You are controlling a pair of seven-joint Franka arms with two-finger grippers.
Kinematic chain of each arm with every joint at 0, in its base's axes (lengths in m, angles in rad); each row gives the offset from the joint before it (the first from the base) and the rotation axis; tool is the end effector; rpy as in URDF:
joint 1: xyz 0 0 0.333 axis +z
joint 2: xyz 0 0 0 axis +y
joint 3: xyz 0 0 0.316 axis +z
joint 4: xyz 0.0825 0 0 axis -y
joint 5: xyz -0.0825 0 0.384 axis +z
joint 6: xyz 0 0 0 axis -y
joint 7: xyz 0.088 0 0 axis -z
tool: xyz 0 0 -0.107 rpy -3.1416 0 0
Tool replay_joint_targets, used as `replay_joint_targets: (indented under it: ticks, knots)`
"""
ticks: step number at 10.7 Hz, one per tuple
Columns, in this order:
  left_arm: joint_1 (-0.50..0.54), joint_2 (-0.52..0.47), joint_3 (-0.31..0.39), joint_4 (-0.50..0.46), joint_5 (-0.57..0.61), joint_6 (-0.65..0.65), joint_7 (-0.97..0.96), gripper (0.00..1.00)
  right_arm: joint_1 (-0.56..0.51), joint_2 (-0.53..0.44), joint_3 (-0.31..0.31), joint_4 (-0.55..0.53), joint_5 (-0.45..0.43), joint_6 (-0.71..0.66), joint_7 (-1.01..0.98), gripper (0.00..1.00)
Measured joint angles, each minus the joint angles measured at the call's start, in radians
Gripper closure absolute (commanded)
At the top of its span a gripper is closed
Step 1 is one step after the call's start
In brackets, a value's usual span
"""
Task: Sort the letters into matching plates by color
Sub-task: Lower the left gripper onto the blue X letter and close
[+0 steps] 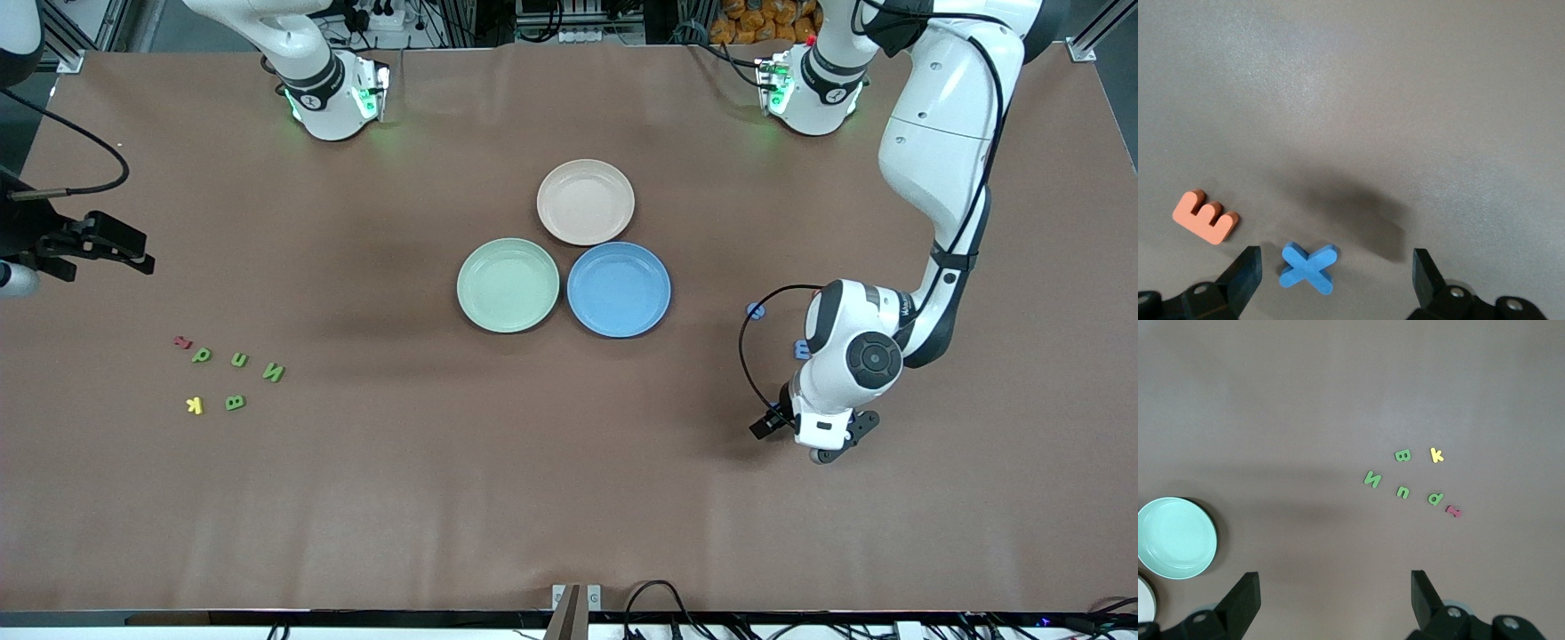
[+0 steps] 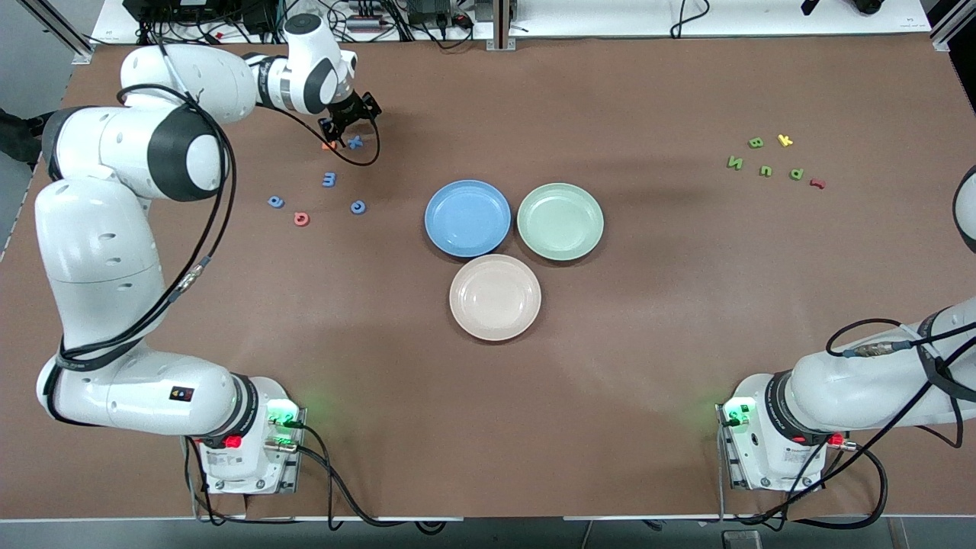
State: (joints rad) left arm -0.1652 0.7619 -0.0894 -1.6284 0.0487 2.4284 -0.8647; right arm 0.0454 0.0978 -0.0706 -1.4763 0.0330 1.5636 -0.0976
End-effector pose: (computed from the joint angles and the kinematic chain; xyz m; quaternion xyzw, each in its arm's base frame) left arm 0.6722 -0.1670 0.1785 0.9551 0.2953 0.0100 0.0231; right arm 0.5840 -0.0090 0.6129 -0.9992 -0.0364 0.0043 0.0133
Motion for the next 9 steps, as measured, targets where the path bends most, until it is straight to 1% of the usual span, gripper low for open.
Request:
replay_joint_targets:
  ticks: [4, 5, 6, 7, 8, 9]
  knots:
    - [0.000, 0.000, -0.001, -0.018, 0.000, 0.006, 0.000, 0.00, 0.000, 0.000, -0.001, 0.000, 0.000, 0.000, 0.000, 0.00]
    - [0.000, 0.000, -0.002, -0.022, 0.000, 0.006, 0.000, 0.04, 0.000, 0.000, -0.001, 0.000, 0.000, 0.000, 0.000, 0.00]
    - [0.000, 0.000, -0.003, -0.024, 0.000, 0.006, 0.000, 0.35, 0.000, 0.000, -0.001, 0.000, 0.000, 0.000, 0.000, 0.00]
    - [0.000, 0.000, -0.003, -0.024, 0.000, 0.006, 0.000, 0.72, 0.000, 0.000, -0.001, 0.000, 0.000, 0.000, 0.000, 0.00]
    - [0.000, 0.000, -0.004, -0.025, 0.000, 0.006, 0.000, 0.91, 0.000, 0.000, -0.001, 0.000, 0.000, 0.000, 0.000, 0.00]
    - [0.000, -0.001, -0.004, -0.025, 0.000, 0.006, -0.001, 1.00, 0.000, 0.000, -0.001, 0.000, 0.000, 0.000, 0.000, 0.00]
